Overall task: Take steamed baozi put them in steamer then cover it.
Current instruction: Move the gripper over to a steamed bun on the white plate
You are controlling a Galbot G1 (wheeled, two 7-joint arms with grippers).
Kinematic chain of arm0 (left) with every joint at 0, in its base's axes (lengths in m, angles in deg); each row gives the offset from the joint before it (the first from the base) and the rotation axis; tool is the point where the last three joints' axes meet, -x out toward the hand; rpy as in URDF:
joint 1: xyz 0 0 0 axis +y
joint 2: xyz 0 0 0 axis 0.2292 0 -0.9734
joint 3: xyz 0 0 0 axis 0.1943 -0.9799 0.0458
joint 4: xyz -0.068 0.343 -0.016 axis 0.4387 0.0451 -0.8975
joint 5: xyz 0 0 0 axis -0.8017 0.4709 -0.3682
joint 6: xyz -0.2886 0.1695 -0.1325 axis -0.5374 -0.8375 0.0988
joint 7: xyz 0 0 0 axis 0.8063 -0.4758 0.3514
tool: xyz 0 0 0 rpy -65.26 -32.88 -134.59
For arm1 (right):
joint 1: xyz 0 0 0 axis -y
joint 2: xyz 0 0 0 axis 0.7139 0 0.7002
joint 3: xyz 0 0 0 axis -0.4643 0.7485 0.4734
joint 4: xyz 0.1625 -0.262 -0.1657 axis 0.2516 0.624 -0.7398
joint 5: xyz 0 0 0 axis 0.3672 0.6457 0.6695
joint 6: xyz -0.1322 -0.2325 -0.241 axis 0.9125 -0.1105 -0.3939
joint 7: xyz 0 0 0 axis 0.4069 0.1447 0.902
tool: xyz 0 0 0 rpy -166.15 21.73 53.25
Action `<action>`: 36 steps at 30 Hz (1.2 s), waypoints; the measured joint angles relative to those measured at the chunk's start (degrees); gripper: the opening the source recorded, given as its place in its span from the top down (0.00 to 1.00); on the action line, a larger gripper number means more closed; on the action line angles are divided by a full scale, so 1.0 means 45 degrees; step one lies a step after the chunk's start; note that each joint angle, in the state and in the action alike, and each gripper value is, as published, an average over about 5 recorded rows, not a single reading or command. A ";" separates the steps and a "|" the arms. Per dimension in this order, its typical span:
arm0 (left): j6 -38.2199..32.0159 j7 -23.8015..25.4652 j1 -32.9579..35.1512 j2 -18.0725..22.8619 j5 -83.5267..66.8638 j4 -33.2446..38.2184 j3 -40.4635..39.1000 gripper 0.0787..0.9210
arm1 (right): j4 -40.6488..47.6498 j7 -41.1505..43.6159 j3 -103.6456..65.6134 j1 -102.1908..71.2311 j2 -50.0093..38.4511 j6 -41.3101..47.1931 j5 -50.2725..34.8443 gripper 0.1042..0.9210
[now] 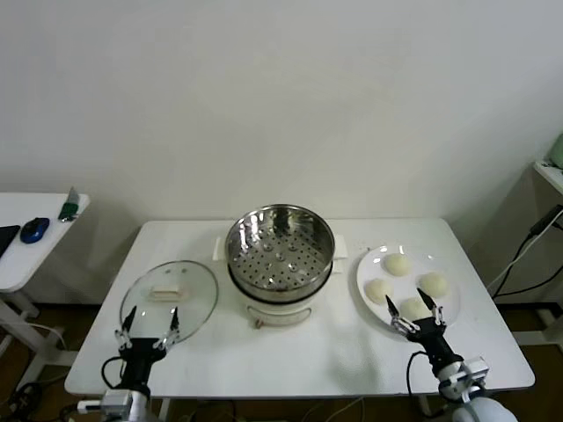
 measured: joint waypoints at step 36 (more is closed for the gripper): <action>0.0205 -0.0306 0.0157 -0.0517 -0.0082 0.0379 -0.0271 0.12 | 0.7107 1.0624 1.0407 1.4033 -0.6983 0.1693 0.5632 0.12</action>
